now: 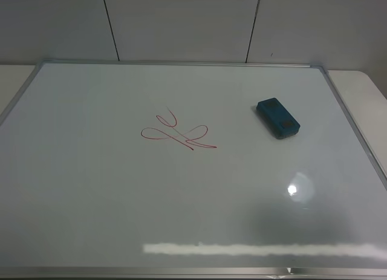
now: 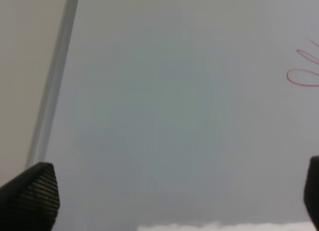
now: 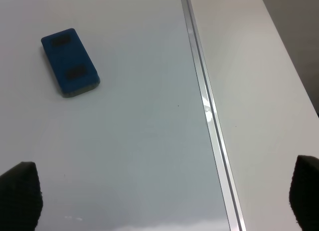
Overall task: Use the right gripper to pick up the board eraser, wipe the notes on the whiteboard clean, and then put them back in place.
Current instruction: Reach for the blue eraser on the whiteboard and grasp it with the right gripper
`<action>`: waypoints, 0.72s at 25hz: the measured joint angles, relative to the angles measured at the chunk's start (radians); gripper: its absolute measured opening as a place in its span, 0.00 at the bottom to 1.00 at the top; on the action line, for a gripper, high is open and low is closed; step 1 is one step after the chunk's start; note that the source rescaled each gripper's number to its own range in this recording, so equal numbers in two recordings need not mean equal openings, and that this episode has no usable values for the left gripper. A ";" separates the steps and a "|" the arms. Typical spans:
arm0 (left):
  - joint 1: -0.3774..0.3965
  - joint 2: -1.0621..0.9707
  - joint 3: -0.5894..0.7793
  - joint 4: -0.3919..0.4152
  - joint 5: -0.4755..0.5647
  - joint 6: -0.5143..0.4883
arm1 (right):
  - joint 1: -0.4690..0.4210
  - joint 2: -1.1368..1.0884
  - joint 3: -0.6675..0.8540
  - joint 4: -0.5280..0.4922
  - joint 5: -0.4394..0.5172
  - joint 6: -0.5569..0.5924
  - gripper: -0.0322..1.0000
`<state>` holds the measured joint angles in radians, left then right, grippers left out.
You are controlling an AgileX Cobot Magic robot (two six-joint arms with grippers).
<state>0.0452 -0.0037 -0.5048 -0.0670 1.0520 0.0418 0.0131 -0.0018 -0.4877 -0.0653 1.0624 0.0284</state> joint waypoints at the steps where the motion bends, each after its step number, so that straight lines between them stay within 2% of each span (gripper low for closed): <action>1: 0.000 0.000 0.000 0.000 0.000 0.000 | 0.000 0.000 0.000 -0.001 0.000 0.000 1.00; 18: 0.000 0.000 0.000 0.000 0.000 0.000 | 0.000 0.015 -0.026 0.011 -0.002 0.001 1.00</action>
<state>0.0452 -0.0037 -0.5048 -0.0670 1.0520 0.0418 0.0131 0.0130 -0.5133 -0.0547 1.0607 0.0292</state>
